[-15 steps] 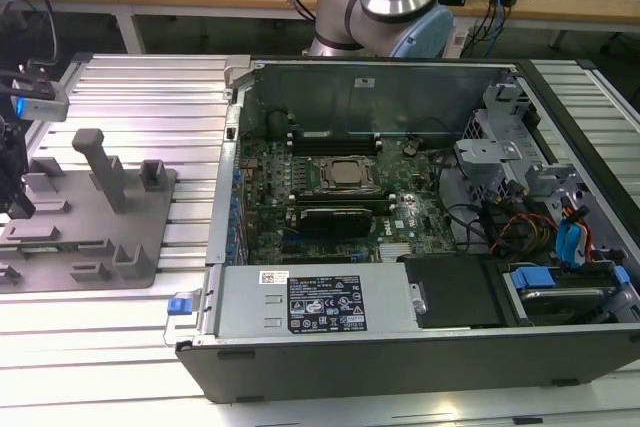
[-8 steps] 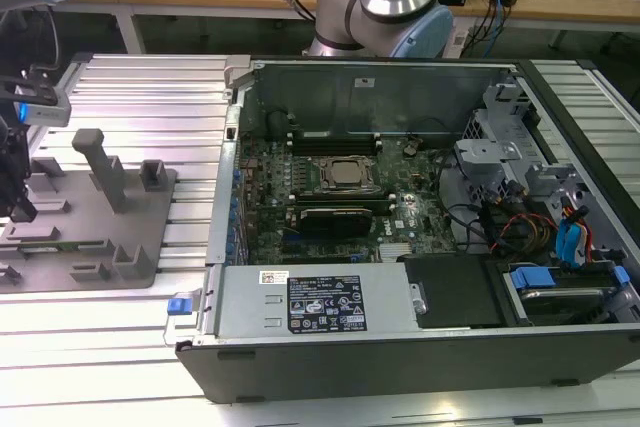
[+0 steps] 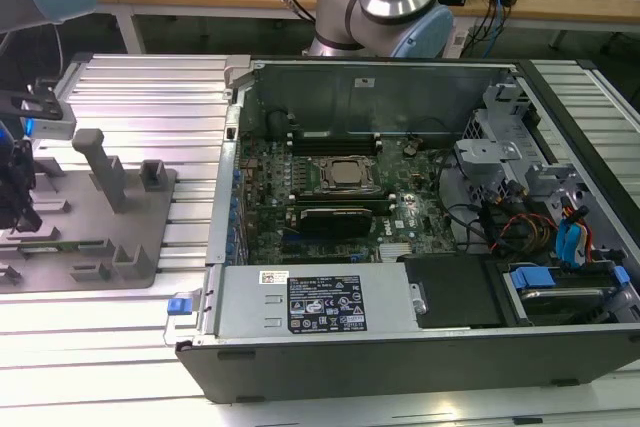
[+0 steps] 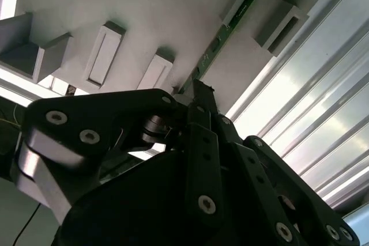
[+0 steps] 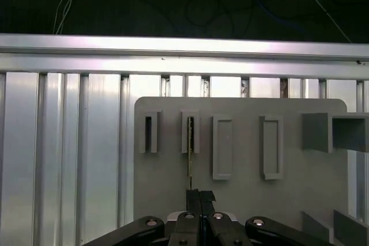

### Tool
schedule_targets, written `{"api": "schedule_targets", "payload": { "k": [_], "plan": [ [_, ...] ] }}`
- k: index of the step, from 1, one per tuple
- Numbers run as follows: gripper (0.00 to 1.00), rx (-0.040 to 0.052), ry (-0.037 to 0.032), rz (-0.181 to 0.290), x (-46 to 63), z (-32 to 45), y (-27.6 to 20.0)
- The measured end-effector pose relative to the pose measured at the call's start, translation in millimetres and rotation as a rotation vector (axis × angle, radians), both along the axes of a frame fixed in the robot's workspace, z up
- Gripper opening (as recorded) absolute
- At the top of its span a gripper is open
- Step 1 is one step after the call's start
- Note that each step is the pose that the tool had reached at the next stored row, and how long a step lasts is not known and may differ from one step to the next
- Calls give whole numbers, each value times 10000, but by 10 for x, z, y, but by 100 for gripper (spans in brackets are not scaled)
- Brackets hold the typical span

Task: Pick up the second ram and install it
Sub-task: 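Pick up the second ram and move it above second insertion slot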

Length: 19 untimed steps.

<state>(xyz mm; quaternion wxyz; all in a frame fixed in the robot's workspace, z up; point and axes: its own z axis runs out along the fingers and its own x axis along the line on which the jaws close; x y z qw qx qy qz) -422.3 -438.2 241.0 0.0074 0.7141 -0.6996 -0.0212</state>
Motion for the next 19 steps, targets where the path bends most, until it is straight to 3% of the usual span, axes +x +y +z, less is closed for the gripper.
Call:
{"api": "schedule_targets", "payload": {
  "k": [9,17,19],
  "plan": [
    [8,0,0,0,-37,-130,-28],
    [8,1,-1,0,-48,-151,-29],
    [21,0,-1,0,-49,-152,-29]
  ]
}}
